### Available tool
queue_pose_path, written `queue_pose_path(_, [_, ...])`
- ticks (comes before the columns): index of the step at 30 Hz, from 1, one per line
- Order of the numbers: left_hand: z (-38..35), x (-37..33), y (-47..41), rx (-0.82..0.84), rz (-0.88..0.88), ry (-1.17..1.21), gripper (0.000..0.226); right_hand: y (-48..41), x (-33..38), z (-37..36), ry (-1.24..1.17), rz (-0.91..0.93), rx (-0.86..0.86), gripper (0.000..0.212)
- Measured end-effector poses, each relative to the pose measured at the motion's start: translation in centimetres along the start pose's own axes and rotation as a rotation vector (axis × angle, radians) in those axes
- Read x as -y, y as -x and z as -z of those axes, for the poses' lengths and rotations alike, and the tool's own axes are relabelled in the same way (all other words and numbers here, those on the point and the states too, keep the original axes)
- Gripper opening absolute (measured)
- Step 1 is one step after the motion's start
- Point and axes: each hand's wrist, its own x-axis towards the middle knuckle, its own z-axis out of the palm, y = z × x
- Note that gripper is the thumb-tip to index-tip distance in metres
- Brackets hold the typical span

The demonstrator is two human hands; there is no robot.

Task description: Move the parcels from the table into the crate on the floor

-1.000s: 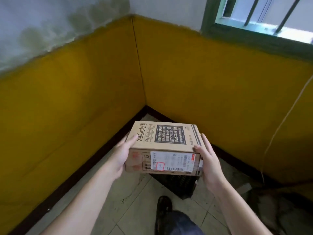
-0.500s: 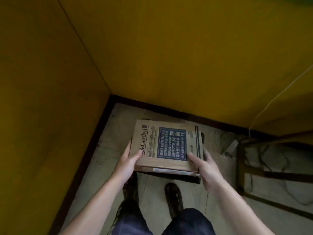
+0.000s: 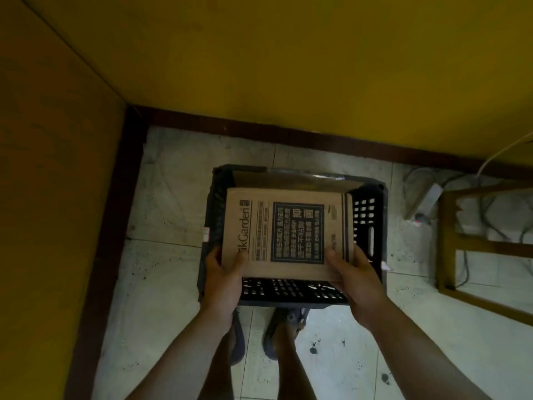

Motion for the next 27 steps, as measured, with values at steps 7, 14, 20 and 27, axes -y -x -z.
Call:
queue_pose_path(7, [-2.9,5.4,-10.9,-0.035,0.167,0.249,0.042,-12.4,-7.9,-2.3,-0.026,-0.07,-0.091,0.054])
queue_pose_path(14, [-4.8,9.2,-20.5,-0.203,0.249,0.305,0.043,-22.0,-11.6,-5.2,-0.053,-0.07,-0.081,0.048])
queue_pose_path(20, [-5.2,9.7,-26.7,-0.168,0.331,0.323,0.013,-28.5,-13.8,-8.1,0.045,-0.022,-0.088,0.048])
queue_pose_path(27, [-4.8,9.5,-27.0,-0.165,0.339,0.252,0.017,-29.4,-13.4,-8.2,0.18,-0.083,-0.125,0.067])
